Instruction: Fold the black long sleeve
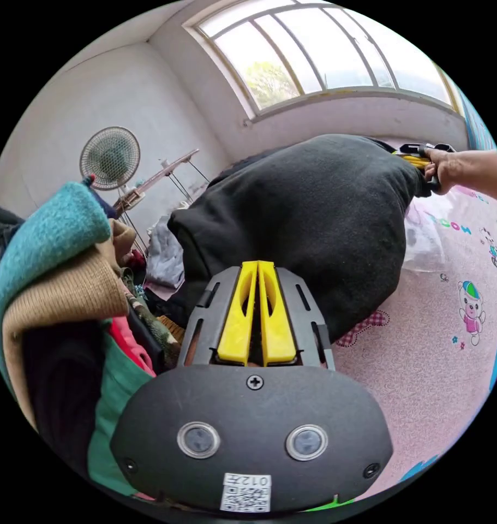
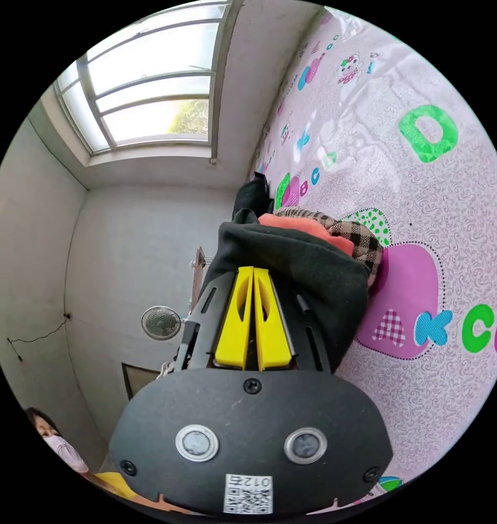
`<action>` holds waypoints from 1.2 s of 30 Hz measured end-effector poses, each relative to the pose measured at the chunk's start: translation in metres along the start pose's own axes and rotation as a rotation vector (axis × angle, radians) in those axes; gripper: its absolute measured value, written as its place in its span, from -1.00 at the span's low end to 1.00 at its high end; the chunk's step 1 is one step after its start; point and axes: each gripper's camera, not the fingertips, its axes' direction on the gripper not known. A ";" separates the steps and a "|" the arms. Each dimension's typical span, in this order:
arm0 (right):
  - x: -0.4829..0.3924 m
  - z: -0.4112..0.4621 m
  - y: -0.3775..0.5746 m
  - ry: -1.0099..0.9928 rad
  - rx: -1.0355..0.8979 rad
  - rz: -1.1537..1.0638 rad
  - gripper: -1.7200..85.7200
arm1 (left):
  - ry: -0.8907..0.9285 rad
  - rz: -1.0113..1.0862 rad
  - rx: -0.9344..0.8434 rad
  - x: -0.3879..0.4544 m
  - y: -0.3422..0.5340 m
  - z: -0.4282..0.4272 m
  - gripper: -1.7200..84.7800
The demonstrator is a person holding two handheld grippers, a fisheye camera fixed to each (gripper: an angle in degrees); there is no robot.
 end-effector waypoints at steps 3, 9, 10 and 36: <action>-0.020 -0.006 -0.006 0.051 -0.019 -0.003 -0.95 | 0.057 -0.094 0.022 -0.012 0.005 -0.010 -0.96; -0.098 -0.010 0.018 0.099 -0.029 -0.280 -0.95 | -0.119 -0.242 0.077 -0.041 -0.023 -0.069 -0.96; -0.111 -0.001 0.028 0.084 -0.071 -0.332 -0.95 | -0.136 -0.262 0.013 -0.043 -0.025 -0.062 -0.96; -0.165 -0.011 0.117 0.564 -0.144 -0.224 -0.95 | 0.099 -0.227 -0.254 -0.057 -0.002 -0.052 -0.96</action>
